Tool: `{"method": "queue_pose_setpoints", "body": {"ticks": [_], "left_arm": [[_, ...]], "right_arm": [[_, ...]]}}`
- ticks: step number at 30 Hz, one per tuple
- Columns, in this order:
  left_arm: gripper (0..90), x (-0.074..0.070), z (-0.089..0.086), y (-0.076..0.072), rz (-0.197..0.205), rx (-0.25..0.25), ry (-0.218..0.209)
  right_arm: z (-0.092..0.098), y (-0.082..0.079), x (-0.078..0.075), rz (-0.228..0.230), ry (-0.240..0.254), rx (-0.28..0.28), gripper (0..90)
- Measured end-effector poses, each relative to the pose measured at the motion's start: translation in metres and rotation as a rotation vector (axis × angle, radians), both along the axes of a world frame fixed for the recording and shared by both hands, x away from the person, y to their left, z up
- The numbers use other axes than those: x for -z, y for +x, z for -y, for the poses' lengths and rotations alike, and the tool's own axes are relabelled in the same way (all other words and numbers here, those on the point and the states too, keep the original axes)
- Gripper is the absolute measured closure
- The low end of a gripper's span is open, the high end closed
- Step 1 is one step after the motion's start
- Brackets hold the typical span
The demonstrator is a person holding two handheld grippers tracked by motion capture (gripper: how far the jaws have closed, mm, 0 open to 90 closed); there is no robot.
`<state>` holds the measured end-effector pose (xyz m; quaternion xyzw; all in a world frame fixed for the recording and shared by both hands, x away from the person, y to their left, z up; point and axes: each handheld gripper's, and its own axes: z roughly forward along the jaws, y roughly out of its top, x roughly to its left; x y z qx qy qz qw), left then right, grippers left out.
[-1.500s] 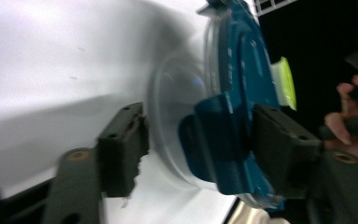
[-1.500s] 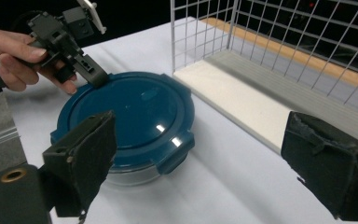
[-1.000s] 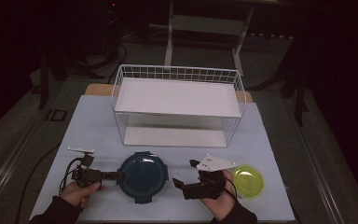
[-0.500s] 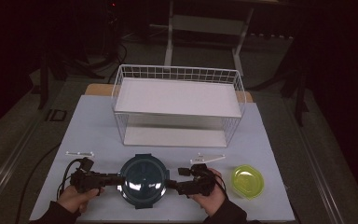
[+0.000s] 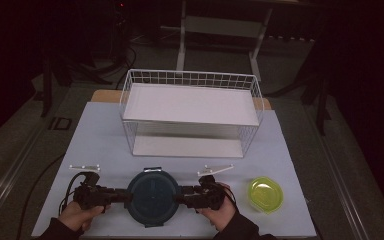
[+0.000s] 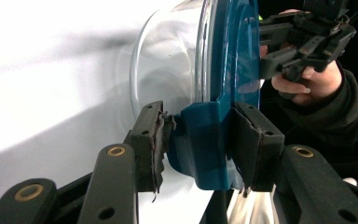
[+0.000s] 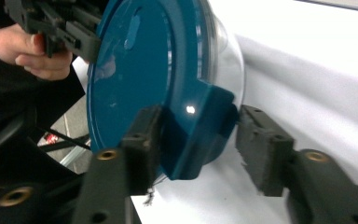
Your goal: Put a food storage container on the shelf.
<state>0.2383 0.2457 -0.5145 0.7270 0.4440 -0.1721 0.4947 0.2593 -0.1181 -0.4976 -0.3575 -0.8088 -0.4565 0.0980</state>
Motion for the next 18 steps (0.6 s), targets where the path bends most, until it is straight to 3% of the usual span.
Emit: {"method": "queue_pose_setpoints", "body": {"ticks": [2, 8, 13, 18], "left_arm": [[55.9, -0.0005, 0.0005, -0.0014, 0.004, 0.0, 0.003], [56.0, 0.0011, -0.0006, -0.0054, 0.006, -0.01, -0.004], [56.3, 0.0007, -0.0005, -0.0088, 0.015, -0.009, -0.001], [56.5, 0.0004, -0.0001, -0.0103, 0.007, -0.02, -0.004]], "right_arm": [[0.001, 0.0005, 0.0009, -0.022, 0.011, 0.001, 51.6], [0.0005, 0.0, 0.0024, -0.029, 0.028, 0.006, 51.7], [0.0036, 0.0028, 0.0083, -0.105, 0.082, 0.0, 54.2], [0.0024, 0.0009, 0.0058, -0.1, 0.066, 0.005, 54.3]]}}
